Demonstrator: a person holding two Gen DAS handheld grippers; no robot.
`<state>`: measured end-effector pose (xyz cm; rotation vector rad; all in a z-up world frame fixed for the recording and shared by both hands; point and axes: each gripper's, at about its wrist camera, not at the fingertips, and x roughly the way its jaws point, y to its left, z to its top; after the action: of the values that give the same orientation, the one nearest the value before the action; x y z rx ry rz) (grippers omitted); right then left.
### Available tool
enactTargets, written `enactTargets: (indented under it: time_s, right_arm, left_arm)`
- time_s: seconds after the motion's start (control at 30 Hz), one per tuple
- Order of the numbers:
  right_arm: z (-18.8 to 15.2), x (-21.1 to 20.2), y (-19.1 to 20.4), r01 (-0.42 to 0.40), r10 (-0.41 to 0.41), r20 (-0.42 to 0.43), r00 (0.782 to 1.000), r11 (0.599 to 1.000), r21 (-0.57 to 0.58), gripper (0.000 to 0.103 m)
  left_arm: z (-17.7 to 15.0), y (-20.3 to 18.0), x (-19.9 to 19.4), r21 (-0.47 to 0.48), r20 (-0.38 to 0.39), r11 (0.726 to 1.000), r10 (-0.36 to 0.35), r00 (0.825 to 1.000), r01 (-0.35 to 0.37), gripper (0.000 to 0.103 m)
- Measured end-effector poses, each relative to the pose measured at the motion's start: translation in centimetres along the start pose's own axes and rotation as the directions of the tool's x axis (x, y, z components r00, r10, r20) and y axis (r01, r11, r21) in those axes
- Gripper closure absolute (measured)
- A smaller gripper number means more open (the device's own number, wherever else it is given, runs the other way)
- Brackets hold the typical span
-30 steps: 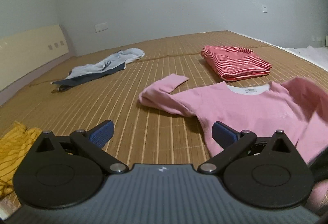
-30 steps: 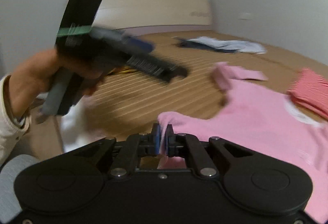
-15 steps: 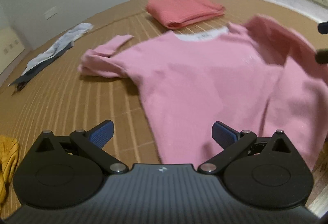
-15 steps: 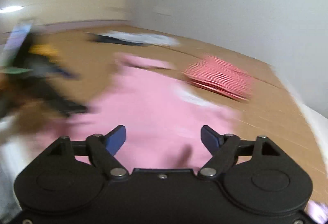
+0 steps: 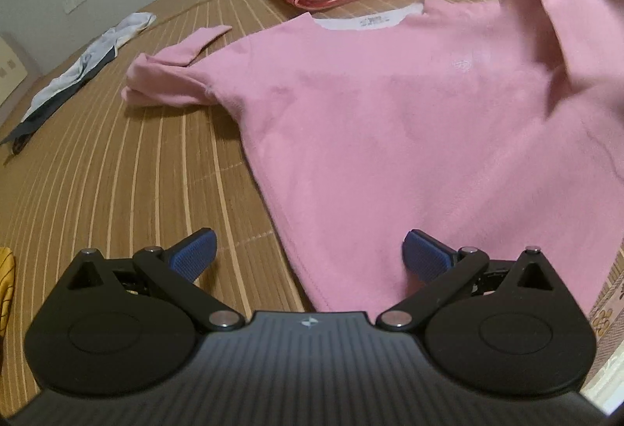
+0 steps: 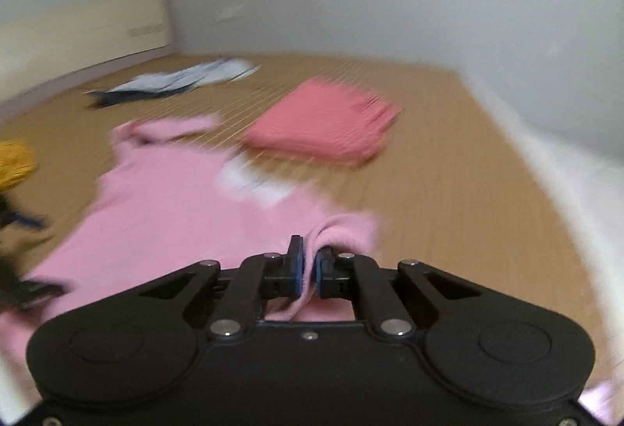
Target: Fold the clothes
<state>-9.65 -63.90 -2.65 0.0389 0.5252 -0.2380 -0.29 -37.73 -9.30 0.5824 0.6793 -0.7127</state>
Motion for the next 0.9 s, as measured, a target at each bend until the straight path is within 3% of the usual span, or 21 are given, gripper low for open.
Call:
enactTargets:
  time_s: [0.1, 0.27, 0.37, 0.43, 0.47, 0.5, 0.57, 0.73, 0.83, 0.9]
  right_arm:
    - [2.5, 2.0, -2.2, 0.154, -0.155, 0.003, 0.988, 0.979, -0.131, 0.096]
    - [4.8, 8.5, -6.5, 0.254, -0.283, -0.072, 0.956, 0.928, -0.274, 0.096]
    - [4.3, 11.1, -9.1, 0.186, -0.221, -0.112, 0.969, 0.946, -0.264, 0.095]
    - [3.8, 11.0, -9.4, 0.155, -0.194, -0.164, 0.967, 0.962, -0.224, 0.087]
    - [3.5, 10.8, -9.4, 0.139, -0.178, -0.185, 0.966, 0.969, -0.206, 0.074]
    - [3.1, 10.0, -9.0, 0.118, -0.157, -0.184, 0.970, 0.971, -0.206, 0.044]
    - [2.4, 8.3, -8.1, 0.113, -0.153, -0.170, 0.973, 0.968, -0.226, 0.021]
    - [1.2, 4.4, -5.9, 0.211, -0.291, -0.172, 0.941, 0.903, -0.373, 0.024]
    - [-0.2, 0.0, -3.7, 0.133, -0.195, -0.145, 0.970, 0.926, -0.353, 0.021]
    - [-2.2, -3.3, -2.1, -0.028, -0.030, -0.179, 0.983, 0.948, -0.317, 0.021]
  left_arm:
    - [-0.1, 0.1, -0.1, 0.019, -0.010, 1.000, 0.004, 1.000, -0.004, 0.000]
    - [-0.4, 0.8, -0.3, 0.013, -0.027, 1.000, 0.002, 1.000, -0.001, 0.000]
    - [-0.6, 1.1, -0.4, 0.015, -0.032, 1.000, -0.003, 0.999, 0.003, 0.000]
    - [-0.6, 1.3, -0.5, 0.010, -0.038, 1.000, -0.011, 0.999, 0.011, 0.000]
    - [-0.6, 1.3, -0.5, 0.010, -0.039, 1.000, -0.012, 0.999, 0.012, 0.000]
    - [-0.7, 1.2, -0.4, 0.010, -0.040, 1.000, -0.013, 0.999, 0.013, 0.000]
    - [-0.7, 1.3, -0.4, 0.010, -0.041, 1.000, -0.014, 0.999, 0.015, 0.000]
    - [-0.6, 1.1, -0.4, 0.011, -0.043, 1.000, -0.011, 0.999, 0.011, 0.000]
    - [-0.6, 1.0, -0.4, 0.013, -0.042, 1.000, -0.008, 0.999, 0.009, 0.000]
    - [-0.6, 1.0, -0.4, 0.013, -0.040, 1.000, -0.006, 0.999, 0.006, 0.000]
